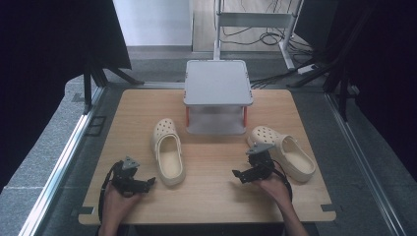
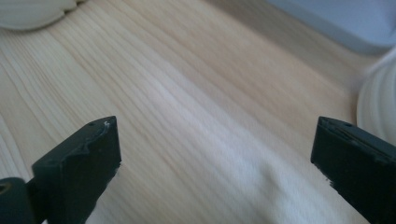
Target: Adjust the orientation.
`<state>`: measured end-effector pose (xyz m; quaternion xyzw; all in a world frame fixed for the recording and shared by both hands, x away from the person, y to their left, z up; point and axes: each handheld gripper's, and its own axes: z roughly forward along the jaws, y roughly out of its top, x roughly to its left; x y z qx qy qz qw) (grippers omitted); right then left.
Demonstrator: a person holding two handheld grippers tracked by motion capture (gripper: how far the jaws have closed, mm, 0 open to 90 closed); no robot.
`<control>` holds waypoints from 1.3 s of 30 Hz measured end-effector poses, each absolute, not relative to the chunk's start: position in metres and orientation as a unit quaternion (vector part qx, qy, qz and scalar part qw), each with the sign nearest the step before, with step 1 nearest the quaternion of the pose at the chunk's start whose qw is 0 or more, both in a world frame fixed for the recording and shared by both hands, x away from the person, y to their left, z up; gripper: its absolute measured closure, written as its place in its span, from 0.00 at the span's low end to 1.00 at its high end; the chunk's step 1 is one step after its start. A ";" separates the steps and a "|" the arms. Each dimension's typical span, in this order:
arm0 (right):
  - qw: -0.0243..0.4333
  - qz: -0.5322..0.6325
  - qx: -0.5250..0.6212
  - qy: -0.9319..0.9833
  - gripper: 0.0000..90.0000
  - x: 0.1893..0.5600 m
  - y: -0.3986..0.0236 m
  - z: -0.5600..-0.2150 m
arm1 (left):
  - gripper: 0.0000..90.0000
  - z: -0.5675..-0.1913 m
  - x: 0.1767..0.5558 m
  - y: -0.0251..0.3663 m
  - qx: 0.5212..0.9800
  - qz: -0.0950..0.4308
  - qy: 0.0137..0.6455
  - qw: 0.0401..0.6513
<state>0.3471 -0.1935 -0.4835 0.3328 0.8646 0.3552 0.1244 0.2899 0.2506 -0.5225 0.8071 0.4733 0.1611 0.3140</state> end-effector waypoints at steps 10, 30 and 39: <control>0.101 0.371 0.313 0.869 0.02 0.364 -0.158 -0.468 | 0.00 -0.522 0.290 0.251 0.807 0.161 0.473 0.314; 0.052 0.378 0.302 0.874 0.14 0.406 -0.054 -0.438 | 0.00 -0.522 0.290 0.251 0.808 0.162 0.472 0.314; 0.042 0.347 0.303 0.886 0.21 0.423 -0.004 -0.439 | 0.00 -0.522 0.290 0.251 0.808 0.161 0.473 0.313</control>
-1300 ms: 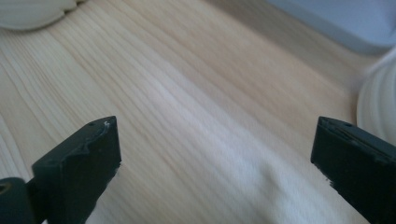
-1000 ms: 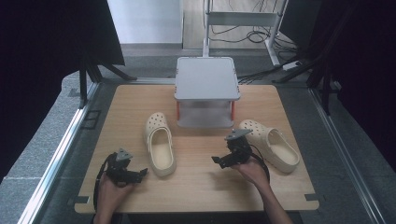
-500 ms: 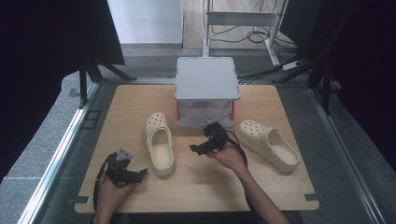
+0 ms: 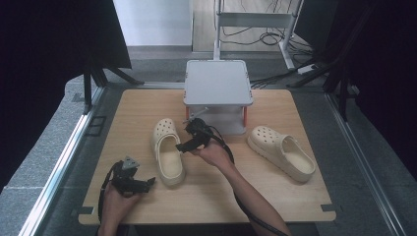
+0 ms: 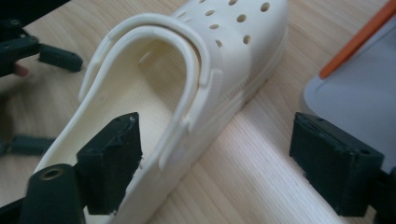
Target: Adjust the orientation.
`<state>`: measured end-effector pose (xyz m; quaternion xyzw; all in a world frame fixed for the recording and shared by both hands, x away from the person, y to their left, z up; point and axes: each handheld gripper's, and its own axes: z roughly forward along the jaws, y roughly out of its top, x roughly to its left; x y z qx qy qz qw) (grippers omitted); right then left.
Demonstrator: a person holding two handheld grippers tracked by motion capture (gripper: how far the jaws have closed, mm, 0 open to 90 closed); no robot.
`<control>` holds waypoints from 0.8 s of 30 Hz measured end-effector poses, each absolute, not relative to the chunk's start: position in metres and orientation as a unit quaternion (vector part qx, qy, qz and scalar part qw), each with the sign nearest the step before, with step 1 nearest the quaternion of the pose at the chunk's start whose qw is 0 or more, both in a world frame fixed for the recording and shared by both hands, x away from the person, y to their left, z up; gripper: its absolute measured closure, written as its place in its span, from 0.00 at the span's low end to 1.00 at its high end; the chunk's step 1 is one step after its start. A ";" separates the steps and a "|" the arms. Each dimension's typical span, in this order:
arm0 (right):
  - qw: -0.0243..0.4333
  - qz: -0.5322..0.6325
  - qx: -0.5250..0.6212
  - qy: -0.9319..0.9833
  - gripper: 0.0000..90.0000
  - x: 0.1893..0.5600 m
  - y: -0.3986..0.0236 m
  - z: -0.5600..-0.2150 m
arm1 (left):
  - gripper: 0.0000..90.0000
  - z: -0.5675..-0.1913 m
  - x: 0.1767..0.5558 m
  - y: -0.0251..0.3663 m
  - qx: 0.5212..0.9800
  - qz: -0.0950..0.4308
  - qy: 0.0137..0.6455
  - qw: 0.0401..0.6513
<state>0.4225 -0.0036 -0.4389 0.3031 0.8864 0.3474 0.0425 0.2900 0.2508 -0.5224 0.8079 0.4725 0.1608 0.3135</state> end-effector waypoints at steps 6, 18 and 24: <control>0.030 0.329 0.320 0.888 0.35 0.435 0.023 -0.447 | 0.00 -0.523 0.290 0.251 0.807 0.162 0.473 0.314; 0.059 0.270 0.337 0.900 0.82 0.441 0.034 -0.444 | 0.00 -0.523 0.290 0.251 0.807 0.161 0.474 0.315; 0.043 0.273 0.335 0.901 0.84 0.442 0.022 -0.439 | 0.00 -0.522 0.290 0.251 0.807 0.161 0.473 0.314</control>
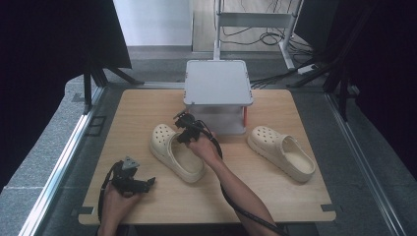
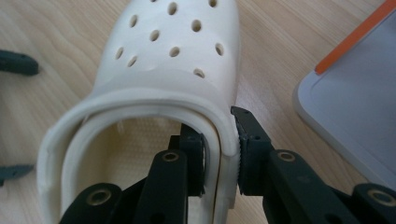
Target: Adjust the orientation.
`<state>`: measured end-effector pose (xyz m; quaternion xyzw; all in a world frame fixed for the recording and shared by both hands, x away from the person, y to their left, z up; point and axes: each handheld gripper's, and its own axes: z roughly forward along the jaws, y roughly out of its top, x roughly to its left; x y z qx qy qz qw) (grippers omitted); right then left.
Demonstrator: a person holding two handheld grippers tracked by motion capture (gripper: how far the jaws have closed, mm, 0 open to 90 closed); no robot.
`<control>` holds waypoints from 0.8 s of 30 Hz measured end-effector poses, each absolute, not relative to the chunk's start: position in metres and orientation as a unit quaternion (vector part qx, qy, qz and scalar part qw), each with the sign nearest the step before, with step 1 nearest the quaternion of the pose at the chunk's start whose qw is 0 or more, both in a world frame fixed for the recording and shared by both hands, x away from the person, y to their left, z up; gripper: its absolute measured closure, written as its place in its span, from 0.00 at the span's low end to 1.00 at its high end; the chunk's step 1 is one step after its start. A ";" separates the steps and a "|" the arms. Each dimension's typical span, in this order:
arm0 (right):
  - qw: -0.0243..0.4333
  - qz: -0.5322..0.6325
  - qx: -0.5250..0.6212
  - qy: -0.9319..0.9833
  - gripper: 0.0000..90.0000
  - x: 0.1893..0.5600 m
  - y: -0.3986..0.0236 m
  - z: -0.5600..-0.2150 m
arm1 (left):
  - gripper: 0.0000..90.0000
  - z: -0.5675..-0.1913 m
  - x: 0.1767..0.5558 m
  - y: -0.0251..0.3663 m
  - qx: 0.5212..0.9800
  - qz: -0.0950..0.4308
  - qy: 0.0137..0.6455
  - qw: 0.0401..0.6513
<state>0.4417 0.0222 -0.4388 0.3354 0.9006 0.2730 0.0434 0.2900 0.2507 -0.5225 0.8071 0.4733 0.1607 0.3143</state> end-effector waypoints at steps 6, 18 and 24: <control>0.035 0.291 0.311 0.904 0.84 0.427 0.013 -0.423 | 0.00 -0.523 0.290 0.251 0.807 0.161 0.472 0.314; 0.035 0.317 0.263 0.910 0.84 0.378 -0.022 -0.397 | 0.00 -0.523 0.290 0.251 0.807 0.161 0.473 0.315; 0.031 0.322 0.260 0.910 0.84 0.354 -0.045 -0.399 | 0.00 -0.522 0.290 0.251 0.807 0.160 0.474 0.315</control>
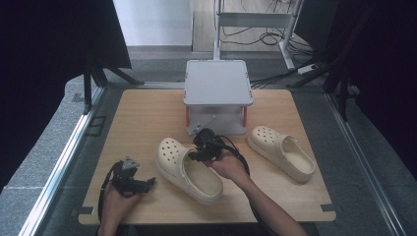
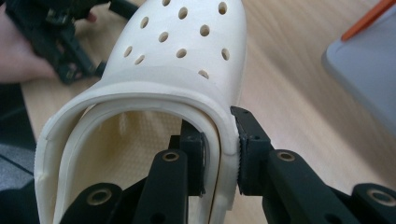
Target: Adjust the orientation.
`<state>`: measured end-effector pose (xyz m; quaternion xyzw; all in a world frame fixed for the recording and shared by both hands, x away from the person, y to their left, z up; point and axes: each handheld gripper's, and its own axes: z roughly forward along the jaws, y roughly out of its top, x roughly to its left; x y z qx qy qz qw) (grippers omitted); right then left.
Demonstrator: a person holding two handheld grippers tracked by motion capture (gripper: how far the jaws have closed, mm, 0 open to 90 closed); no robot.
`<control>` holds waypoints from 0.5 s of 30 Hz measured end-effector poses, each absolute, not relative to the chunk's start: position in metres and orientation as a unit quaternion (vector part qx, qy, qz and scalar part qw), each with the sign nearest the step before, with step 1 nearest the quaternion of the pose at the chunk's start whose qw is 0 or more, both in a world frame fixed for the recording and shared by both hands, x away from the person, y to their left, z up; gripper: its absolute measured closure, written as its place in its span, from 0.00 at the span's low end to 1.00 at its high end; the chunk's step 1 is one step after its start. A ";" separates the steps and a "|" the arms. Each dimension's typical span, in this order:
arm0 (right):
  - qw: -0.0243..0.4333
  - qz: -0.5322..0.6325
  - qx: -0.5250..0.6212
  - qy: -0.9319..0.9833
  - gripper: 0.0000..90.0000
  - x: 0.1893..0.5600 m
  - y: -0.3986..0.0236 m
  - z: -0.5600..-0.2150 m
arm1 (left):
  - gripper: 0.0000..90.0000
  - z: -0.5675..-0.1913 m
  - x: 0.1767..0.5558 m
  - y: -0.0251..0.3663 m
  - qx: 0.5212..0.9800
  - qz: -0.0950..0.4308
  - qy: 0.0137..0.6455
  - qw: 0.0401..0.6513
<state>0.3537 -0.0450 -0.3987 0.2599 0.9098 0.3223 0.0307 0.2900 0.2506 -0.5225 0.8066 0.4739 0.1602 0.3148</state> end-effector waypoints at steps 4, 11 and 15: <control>0.029 0.316 0.255 0.913 0.84 0.337 -0.059 -0.406 | 0.00 -0.522 0.290 0.251 0.807 0.160 0.474 0.315; 0.036 0.305 0.247 0.919 0.84 0.312 -0.076 -0.426 | 0.00 -0.522 0.290 0.251 0.807 0.160 0.474 0.315; 0.053 0.290 0.242 0.924 0.84 0.307 -0.081 -0.437 | 0.00 -0.522 0.290 0.251 0.807 0.160 0.474 0.315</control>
